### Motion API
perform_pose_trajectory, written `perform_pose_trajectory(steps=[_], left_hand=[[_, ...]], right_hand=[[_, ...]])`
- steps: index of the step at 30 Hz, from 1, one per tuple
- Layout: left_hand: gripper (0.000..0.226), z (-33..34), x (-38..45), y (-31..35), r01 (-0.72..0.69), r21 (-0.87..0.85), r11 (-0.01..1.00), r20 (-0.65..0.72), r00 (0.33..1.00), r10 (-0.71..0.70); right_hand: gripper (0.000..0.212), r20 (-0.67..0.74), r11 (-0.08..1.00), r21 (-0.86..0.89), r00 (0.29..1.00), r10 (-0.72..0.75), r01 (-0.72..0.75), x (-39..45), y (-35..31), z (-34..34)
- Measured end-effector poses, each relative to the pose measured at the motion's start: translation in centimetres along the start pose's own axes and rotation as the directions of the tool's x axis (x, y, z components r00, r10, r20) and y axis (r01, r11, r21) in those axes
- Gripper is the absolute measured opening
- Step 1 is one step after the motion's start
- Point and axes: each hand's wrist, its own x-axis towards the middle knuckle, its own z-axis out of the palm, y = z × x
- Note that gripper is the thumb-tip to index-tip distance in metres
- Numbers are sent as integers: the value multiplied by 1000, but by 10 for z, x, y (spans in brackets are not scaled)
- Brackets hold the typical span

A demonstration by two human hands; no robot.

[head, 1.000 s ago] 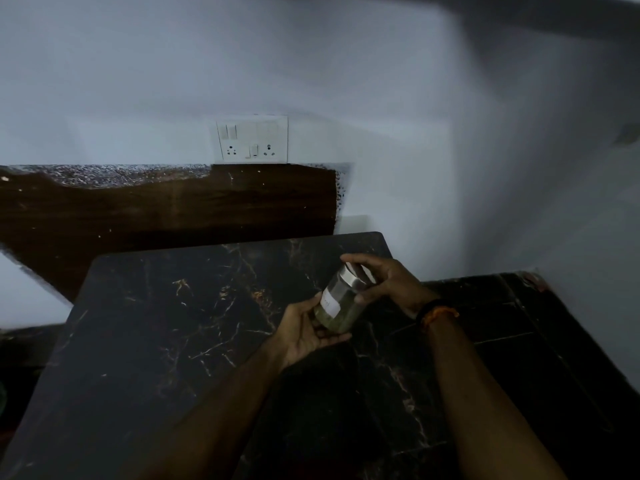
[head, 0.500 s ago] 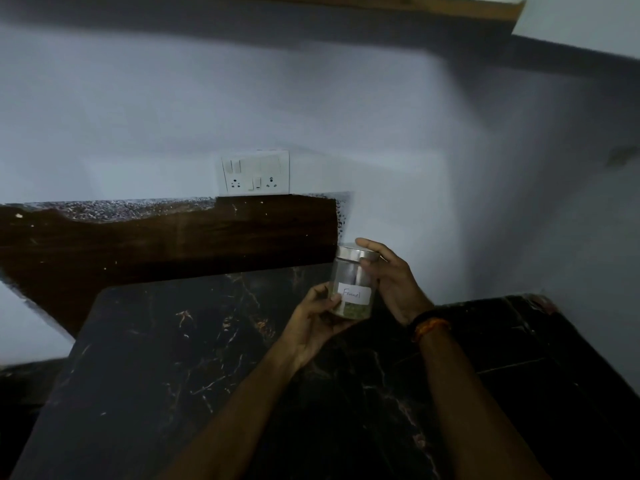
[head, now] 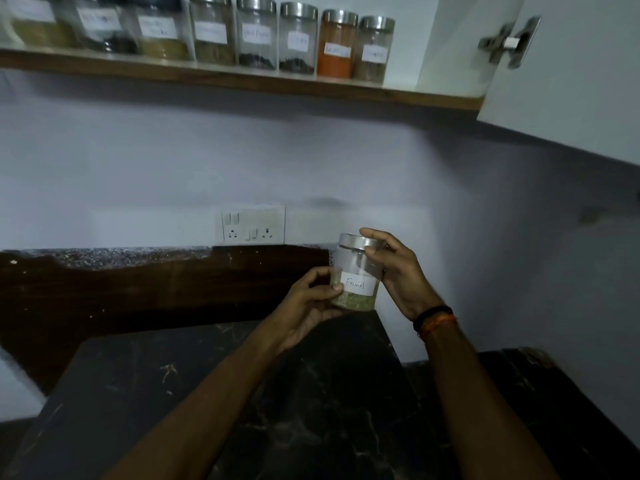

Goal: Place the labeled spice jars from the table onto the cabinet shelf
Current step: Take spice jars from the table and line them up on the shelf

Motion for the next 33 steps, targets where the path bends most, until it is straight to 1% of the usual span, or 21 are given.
perform_pose_trajectory(steps=[5, 8, 10, 12, 14, 16, 18, 19, 21, 24, 28, 33], left_hand=[[57, 22, 21, 42, -78, 36, 996, 38, 996, 76], [56, 34, 33, 66, -117, 82, 990, 61, 992, 113], [53, 42, 44, 83, -146, 102, 984, 68, 988, 140], [46, 52, 53, 101, -165, 137, 977, 79, 985, 155], [40, 63, 61, 120, -187, 234, 954, 88, 981, 170], [41, 77, 68, 141, -212, 373, 903, 91, 977, 192], [50, 92, 73, 163, -251, 503, 827, 115, 968, 223], [53, 101, 76, 176, -281, 559, 780, 144, 959, 242], [50, 115, 80, 198, -334, 630, 701, 205, 942, 265], [50, 139, 88, 231, -394, 663, 637, 267, 919, 290], [55, 166, 100, 263, -452, 707, 544, 322, 890, 322], [56, 184, 120, 293, -455, 730, 511, 341, 889, 306]], right_hand=[[49, -13, 993, -66, 995, -95, 94, 23, -46, 3], [42, -23, 985, -97, 989, -148, 145, 37, -72, 3], [36, -25, 976, -105, 981, -192, 189, 46, -90, 1], [35, -43, 968, -110, 972, -232, 226, 53, -106, 0], [35, -50, 958, -112, 961, -271, 265, 57, -119, -2], [34, -57, 953, -112, 956, -289, 281, 60, -128, -4], [35, -77, 950, -89, 949, -306, 299, 63, -140, -7], [37, -89, 947, -79, 944, -316, 310, 66, -148, -8], [42, -89, 941, -78, 938, -335, 329, 68, -163, -9], [45, -80, 933, -61, 930, -359, 355, 75, -188, -13], [37, -46, 921, -64, 921, -388, 384, 86, -210, -18], [46, -20, 903, -52, 904, -428, 427, 106, -228, -28]])
